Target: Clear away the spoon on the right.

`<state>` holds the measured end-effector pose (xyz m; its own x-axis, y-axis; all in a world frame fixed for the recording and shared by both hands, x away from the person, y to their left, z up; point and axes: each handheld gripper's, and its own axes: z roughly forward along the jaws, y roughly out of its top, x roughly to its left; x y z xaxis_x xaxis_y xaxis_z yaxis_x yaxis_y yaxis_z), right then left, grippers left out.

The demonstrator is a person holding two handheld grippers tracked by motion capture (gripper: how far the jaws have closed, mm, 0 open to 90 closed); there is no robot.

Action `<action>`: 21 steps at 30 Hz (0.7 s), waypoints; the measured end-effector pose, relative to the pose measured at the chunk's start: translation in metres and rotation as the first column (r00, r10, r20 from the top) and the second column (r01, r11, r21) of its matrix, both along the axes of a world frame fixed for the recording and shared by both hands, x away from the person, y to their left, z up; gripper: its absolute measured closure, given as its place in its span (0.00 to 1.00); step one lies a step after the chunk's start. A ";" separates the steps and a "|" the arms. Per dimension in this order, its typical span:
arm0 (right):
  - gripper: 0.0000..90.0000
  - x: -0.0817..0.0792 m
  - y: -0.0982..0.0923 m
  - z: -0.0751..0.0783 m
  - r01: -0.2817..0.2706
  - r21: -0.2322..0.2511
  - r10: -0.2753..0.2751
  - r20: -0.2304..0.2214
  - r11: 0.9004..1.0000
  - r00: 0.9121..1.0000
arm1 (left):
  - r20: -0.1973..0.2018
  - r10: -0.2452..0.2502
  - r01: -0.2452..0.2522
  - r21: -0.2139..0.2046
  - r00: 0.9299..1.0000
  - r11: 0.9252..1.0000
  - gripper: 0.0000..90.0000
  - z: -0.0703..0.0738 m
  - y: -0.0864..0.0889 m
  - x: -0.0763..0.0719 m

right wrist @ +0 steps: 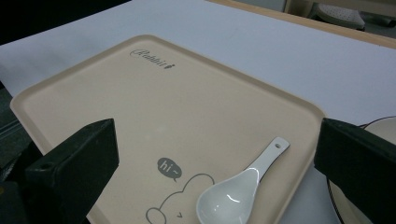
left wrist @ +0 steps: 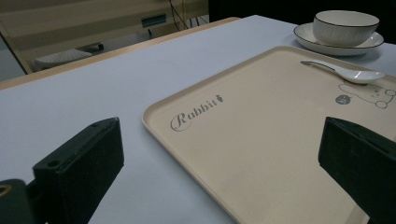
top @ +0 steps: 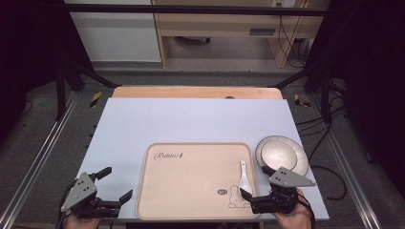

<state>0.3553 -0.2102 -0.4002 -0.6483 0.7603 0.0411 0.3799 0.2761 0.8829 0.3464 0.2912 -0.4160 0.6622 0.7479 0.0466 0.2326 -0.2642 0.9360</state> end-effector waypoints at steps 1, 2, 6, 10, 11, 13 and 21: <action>0.00 0.000 0.000 0.000 0.000 0.000 0.000 0.000 1.000 1.000 | 0.000 0.000 0.000 0.000 1.000 1.000 0.00 0.000 0.000 0.000; 0.00 -0.001 -0.001 -0.001 0.002 -0.002 -0.002 0.003 1.000 1.000 | 0.001 0.000 0.000 0.001 1.000 1.000 0.00 0.000 0.000 0.000; 0.00 -0.004 -0.007 -0.002 0.015 0.003 -0.015 0.015 1.000 1.000 | -0.001 0.000 0.000 0.001 1.000 1.000 0.00 0.000 0.000 0.000; 0.00 -0.007 -0.011 -0.004 0.023 0.012 -0.023 0.017 1.000 1.000 | 0.000 0.001 -0.001 0.002 1.000 1.000 0.00 0.000 0.000 0.000; 0.00 -0.008 -0.013 -0.005 0.026 0.013 -0.027 0.015 1.000 1.000 | -0.001 0.001 -0.001 0.002 1.000 1.000 0.00 0.000 0.000 0.000; 0.00 -0.009 -0.014 -0.006 0.029 0.014 -0.029 0.016 0.999 0.999 | -0.001 0.002 -0.002 0.003 1.000 1.000 0.00 0.000 0.000 0.000; 0.00 -0.011 -0.021 -0.013 0.056 -0.005 -0.056 0.003 0.998 0.998 | -0.002 0.003 -0.003 0.005 1.000 1.000 0.00 0.000 0.000 0.000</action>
